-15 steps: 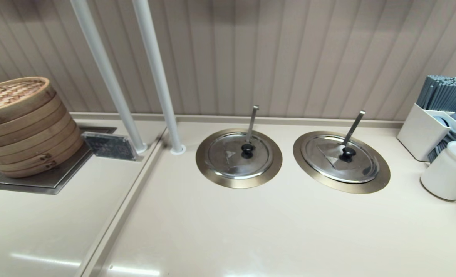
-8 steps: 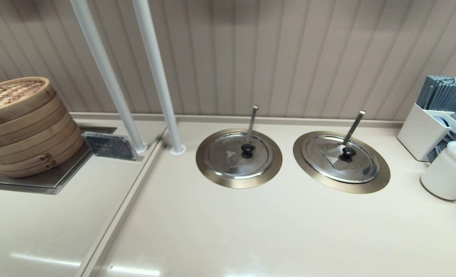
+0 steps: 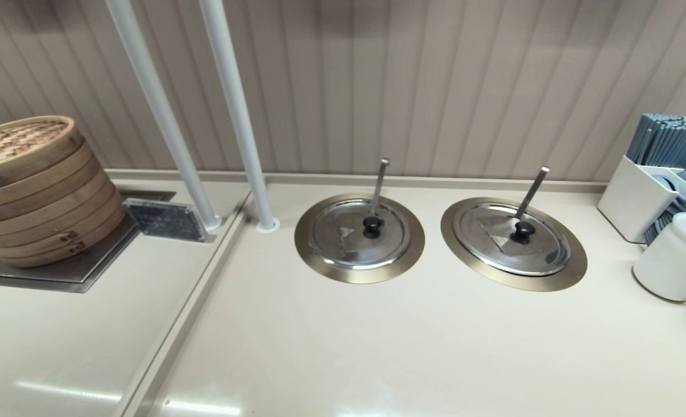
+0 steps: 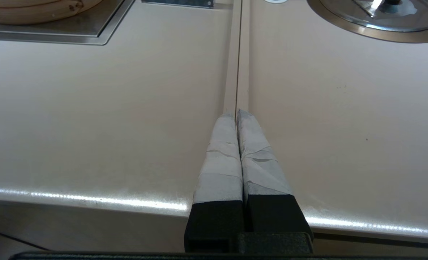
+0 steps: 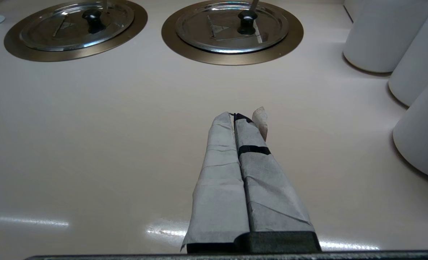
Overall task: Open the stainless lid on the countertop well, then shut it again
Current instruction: Open the lid
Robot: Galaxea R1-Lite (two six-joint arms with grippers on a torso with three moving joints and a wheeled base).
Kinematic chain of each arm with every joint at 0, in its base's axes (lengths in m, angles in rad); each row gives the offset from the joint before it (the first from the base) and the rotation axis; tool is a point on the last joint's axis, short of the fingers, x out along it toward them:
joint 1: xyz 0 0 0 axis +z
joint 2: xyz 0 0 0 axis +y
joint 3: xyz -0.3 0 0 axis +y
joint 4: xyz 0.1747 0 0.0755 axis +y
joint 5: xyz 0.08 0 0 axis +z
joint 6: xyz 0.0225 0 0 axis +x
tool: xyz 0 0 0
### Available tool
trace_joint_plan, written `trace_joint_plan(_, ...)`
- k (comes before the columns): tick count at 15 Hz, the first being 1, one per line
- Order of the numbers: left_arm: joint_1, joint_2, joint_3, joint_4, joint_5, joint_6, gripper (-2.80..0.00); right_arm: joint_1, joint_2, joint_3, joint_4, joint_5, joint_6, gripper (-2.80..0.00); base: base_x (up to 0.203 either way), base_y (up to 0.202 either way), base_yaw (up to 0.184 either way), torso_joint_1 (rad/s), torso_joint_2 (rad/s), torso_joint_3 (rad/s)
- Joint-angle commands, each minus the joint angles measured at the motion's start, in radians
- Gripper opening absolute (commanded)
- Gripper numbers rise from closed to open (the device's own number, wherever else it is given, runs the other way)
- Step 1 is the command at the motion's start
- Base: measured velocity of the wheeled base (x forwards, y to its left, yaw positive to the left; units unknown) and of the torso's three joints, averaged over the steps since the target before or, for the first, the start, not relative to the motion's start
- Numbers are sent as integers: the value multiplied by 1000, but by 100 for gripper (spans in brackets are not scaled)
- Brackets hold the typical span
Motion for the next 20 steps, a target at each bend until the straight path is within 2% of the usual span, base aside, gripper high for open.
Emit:
trace_joint_plan(1,0,0,0,0,0,0,-280,0,1,-3,3,0,-4,-280,0,0,0,0,0,0)
trace_joint_plan(3,0,0,0,0,0,0,-280,0,20,-60,11,-2,23,-280,0,0,0,0,0,0)
trace_joint_plan(6,0,0,0,0,0,0,-280,0,130,-344,91,-2,94,-280,0,0,0,0,0,0)
trace_joint_plan(10,0,0,0,0,0,0,-280,-2,372,-498,136,-21,57,-280,0,0,0,0,0,0)
trace_joint_plan(16,0,0,0,0,0,0,-280,-12,922,-624,142,-182,30,-280,0,0,0,0,0,0)
trace_joint_plan(18,0,0,0,0,0,0,-280,-18,1077,-707,132,-204,24,-280,0,0,0,0,0,0)
trace_joint_plan(20,0,0,0,0,0,0,-280,-29,1221,-867,118,-206,18,-280,0,0,0,0,0,0)
